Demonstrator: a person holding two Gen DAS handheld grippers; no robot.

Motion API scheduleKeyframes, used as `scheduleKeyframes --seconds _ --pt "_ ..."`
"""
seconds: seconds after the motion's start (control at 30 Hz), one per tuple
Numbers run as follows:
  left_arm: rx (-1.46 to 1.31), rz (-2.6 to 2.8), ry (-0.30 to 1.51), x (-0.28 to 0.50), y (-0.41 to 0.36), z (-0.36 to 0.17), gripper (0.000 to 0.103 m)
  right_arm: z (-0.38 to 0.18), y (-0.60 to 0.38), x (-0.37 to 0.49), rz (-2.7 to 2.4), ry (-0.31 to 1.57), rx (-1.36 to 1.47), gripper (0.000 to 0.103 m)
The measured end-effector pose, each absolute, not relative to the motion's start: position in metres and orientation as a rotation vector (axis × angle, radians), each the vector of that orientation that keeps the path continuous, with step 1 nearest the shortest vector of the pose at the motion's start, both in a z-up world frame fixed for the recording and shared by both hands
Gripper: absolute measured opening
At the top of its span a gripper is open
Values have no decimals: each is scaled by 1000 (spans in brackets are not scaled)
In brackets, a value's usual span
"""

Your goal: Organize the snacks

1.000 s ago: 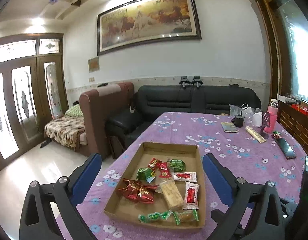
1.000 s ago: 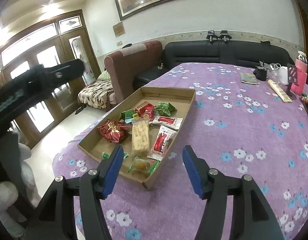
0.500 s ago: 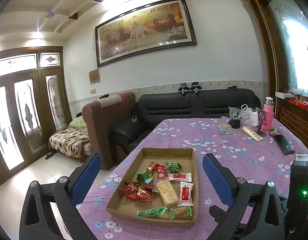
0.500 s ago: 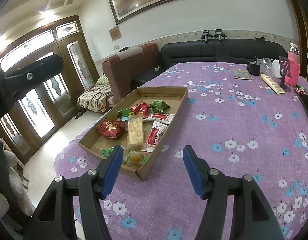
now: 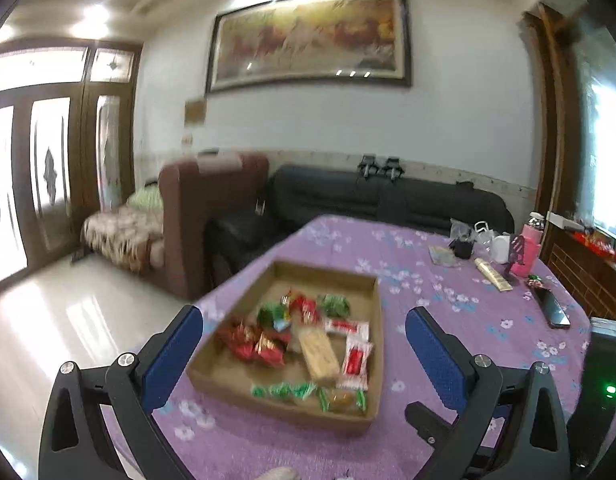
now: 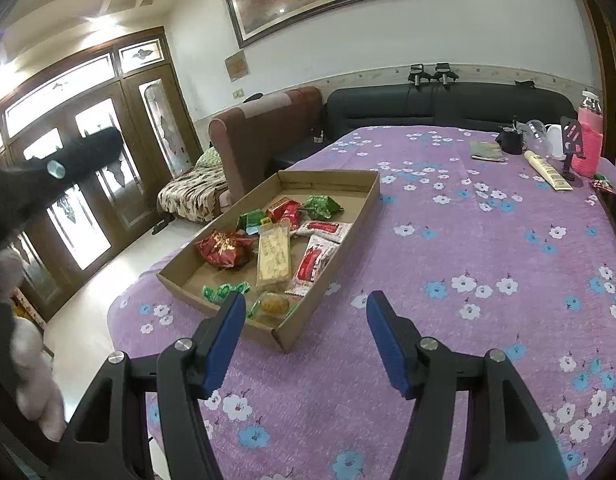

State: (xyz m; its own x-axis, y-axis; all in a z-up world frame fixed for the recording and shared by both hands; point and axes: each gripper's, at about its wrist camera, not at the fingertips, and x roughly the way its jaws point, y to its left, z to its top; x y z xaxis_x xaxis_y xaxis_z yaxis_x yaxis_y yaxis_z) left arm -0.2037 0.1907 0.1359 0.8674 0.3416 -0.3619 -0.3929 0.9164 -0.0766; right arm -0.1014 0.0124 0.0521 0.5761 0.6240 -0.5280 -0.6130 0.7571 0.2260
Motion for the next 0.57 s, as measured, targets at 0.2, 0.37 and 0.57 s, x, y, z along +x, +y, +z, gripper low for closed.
scheduleKeyframes --seconds 0.2,0.37,0.57 --pt "-194 392 400 -197 203 114 102 42 23 -104 720 637 -23 63" --pt "-261 371 435 -188 216 101 102 35 33 -104 714 644 -69 66" --pt "-260 412 518 -175 226 93 102 35 42 -104 718 637 -99 66"
